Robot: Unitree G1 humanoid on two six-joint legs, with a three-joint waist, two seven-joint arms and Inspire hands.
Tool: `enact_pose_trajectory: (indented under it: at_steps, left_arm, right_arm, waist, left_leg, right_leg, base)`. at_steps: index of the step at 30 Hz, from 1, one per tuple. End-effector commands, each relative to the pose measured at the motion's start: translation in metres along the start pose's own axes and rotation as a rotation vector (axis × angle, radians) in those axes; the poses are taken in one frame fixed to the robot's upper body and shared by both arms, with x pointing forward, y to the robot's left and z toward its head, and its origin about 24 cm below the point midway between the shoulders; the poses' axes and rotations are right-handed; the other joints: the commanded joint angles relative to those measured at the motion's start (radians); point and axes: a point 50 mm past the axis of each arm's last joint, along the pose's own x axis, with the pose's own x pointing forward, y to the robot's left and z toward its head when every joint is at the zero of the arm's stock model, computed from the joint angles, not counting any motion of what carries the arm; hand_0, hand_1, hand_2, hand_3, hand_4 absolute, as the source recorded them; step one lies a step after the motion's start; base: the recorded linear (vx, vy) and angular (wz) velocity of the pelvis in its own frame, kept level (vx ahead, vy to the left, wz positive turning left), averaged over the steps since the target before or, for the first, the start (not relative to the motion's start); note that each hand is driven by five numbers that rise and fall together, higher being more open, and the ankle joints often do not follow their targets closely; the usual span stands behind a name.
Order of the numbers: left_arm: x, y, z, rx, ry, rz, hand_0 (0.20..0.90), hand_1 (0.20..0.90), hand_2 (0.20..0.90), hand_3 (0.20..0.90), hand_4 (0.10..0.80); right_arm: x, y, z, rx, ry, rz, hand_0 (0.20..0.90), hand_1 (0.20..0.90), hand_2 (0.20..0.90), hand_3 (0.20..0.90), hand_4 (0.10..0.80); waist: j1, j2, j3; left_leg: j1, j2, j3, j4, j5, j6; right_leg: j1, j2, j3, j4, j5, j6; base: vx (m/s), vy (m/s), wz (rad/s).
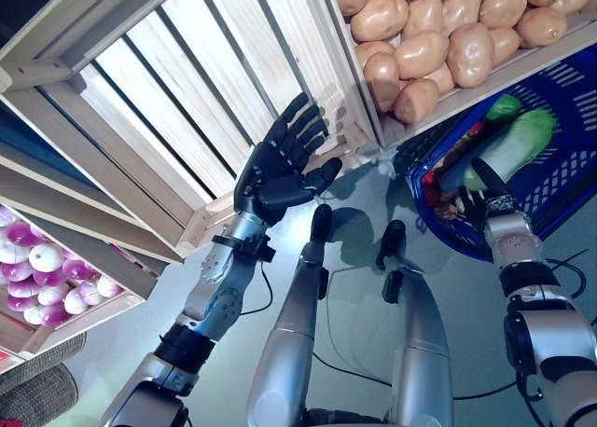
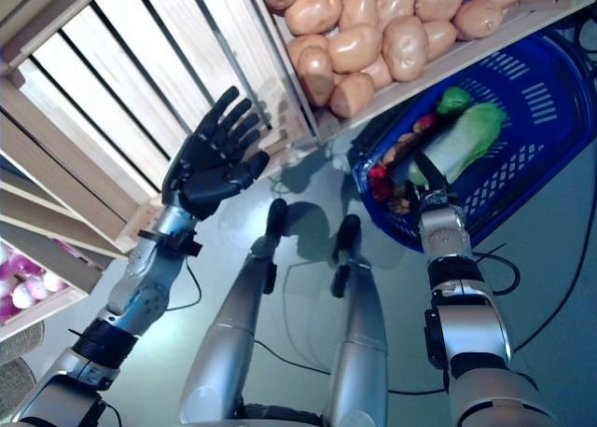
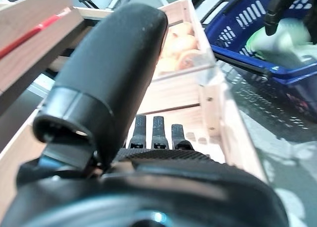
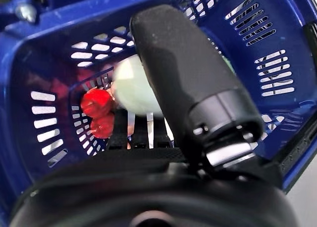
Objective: Put vegetables into the basket
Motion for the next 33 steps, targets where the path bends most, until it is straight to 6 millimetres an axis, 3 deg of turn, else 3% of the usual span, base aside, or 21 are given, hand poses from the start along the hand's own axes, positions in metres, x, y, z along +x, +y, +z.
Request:
enact_pose_trajectory:
  at_steps: [1,5,10,12,15,18,20,24,26,30,31,33]
  left_arm:
    - [0.007,-0.022,0.044,0.038,-0.250,-0.171,0.900,0.900,0.900,0.900,0.800]
    - [0.004,-0.028,0.038,0.080,-0.163,-0.263,0.900,0.900,0.900,0.900,0.800]
    - [-0.009,-0.036,0.015,0.160,0.046,-0.408,0.900,0.900,0.900,0.900,0.800]
    - [-0.016,-0.033,0.007,0.159,0.092,-0.416,0.900,0.900,0.900,0.900,0.800]
    - [-0.037,-0.031,-0.016,0.134,0.237,-0.432,0.900,0.900,0.900,0.900,0.800]
    - [-0.060,-0.031,-0.039,0.149,0.344,-0.454,0.900,0.900,0.900,0.900,0.800]
    - [-0.065,-0.030,-0.042,0.152,0.364,-0.438,0.900,0.900,0.900,0.900,0.800]
    - [-0.098,-0.006,-0.068,0.188,0.506,-0.304,0.900,0.900,0.900,0.900,0.800]
    - [-0.112,0.006,-0.081,0.213,0.568,-0.218,0.900,0.900,0.900,0.900,0.800]
    - [-0.144,0.026,-0.106,0.271,0.712,-0.118,0.900,0.900,0.900,0.900,0.800]
    - [-0.145,0.026,-0.107,0.270,0.719,-0.112,0.900,0.900,0.900,0.900,0.800]
    - [-0.175,0.040,-0.126,0.339,0.871,-0.045,0.900,0.900,0.900,0.900,0.800]
  right_arm:
    - [-0.002,-0.004,0.033,0.078,-0.079,-0.045,0.900,0.900,0.900,0.900,0.800]
    - [-0.001,-0.013,0.029,0.055,-0.113,-0.084,0.900,0.900,0.900,0.900,0.800]
    - [-0.012,-0.011,0.024,-0.161,-0.228,-0.019,0.900,0.900,0.900,0.900,0.800]
    - [-0.017,-0.020,0.014,-0.208,-0.237,-0.001,0.900,0.900,0.900,0.900,0.800]
    - [-0.038,-0.043,-0.019,-0.369,-0.243,0.111,0.900,0.900,0.900,0.900,0.800]
    - [-0.059,-0.066,-0.035,-0.655,-0.300,0.214,0.900,0.900,0.900,0.900,0.800]
    - [-0.063,-0.072,-0.039,-0.726,-0.295,0.241,0.900,0.900,0.900,0.900,0.800]
    - [-0.081,-0.124,-0.069,-1.024,-0.113,0.394,0.900,0.900,0.900,0.900,0.800]
    - [-0.084,-0.143,-0.081,-1.063,0.003,0.413,0.900,0.900,0.900,0.900,0.800]
    - [-0.090,-0.188,-0.101,-1.212,0.185,0.390,0.900,0.900,0.900,0.900,0.800]
    - [-0.090,-0.189,-0.101,-1.218,0.191,0.388,0.900,0.900,0.900,0.900,0.800]
    - [-0.093,-0.228,-0.112,-1.358,0.345,0.302,0.900,0.900,0.900,0.900,0.800]
  waist:
    - [0.015,-0.009,-0.004]
    - [0.023,-0.021,-0.004]
    - [0.012,-0.037,-0.061]
    - [0.001,-0.039,-0.089]
    - [-0.027,-0.044,-0.151]
    - [-0.058,-0.049,-0.209]
    - [-0.066,-0.050,-0.223]
    - [-0.115,-0.062,-0.312]
    - [-0.125,-0.065,-0.341]
    - [-0.135,-0.072,-0.391]
    - [-0.135,-0.073,-0.393]
    - [-0.139,-0.074,-0.417]
  left_leg:
    - [0.069,-0.057,0.028,-0.009,-0.020,0.017]
    - [0.178,-0.053,0.034,-0.062,-0.015,0.015]
    - [0.322,-0.026,0.048,-0.183,0.013,0.011]
    - [0.362,-0.015,0.052,-0.224,0.026,0.012]
    - [0.472,0.006,0.057,-0.322,0.041,0.018]
    - [0.554,0.022,0.070,-0.397,0.054,0.022]
    - [0.571,0.025,0.075,-0.412,0.057,0.021]
    - [0.671,0.045,0.106,-0.474,0.057,0.018]
    - [0.704,0.050,0.117,-0.493,0.054,0.017]
    - [0.749,0.056,0.138,-0.503,0.036,0.013]
    - [0.750,0.056,0.139,-0.503,0.036,0.013]
    - [0.777,0.059,0.156,-0.496,0.017,0.016]
  right_leg:
    - [0.170,0.046,-0.018,-0.159,0.087,-0.008]
    - [0.292,0.046,-0.030,-0.212,0.084,-0.007]
    - [0.443,0.050,-0.042,-0.319,0.102,-0.008]
    - [0.474,0.053,-0.036,-0.345,0.112,-0.008]
    - [0.568,0.052,-0.014,-0.414,0.125,0.002]
    - [0.639,0.048,-0.001,-0.474,0.141,0.018]
    - [0.654,0.047,0.002,-0.487,0.144,0.020]
    - [0.736,0.037,0.023,-0.553,0.159,0.039]
    - [0.757,0.032,0.030,-0.571,0.166,0.045]
    - [0.789,0.024,0.037,-0.594,0.172,0.054]
    - [0.790,0.024,0.038,-0.594,0.173,0.054]
    - [0.809,0.019,0.041,-0.587,0.164,0.056]
  base:
    - [0.038,0.018,-0.05]
    - [0.065,0.025,-0.04]
    - [0.106,0.087,-0.06]
    - [0.154,0.105,-0.12]
    - [0.231,0.139,-0.15]
    - [0.200,0.143,-0.14]
    - [0.158,0.117,-0.15]
    - [0.220,0.146,-0.12]
    - [0.172,0.121,-0.14]
    - [0.141,0.081,-0.08]
    - [0.108,0.068,-0.02]
    - [0.156,0.078,-0.05]
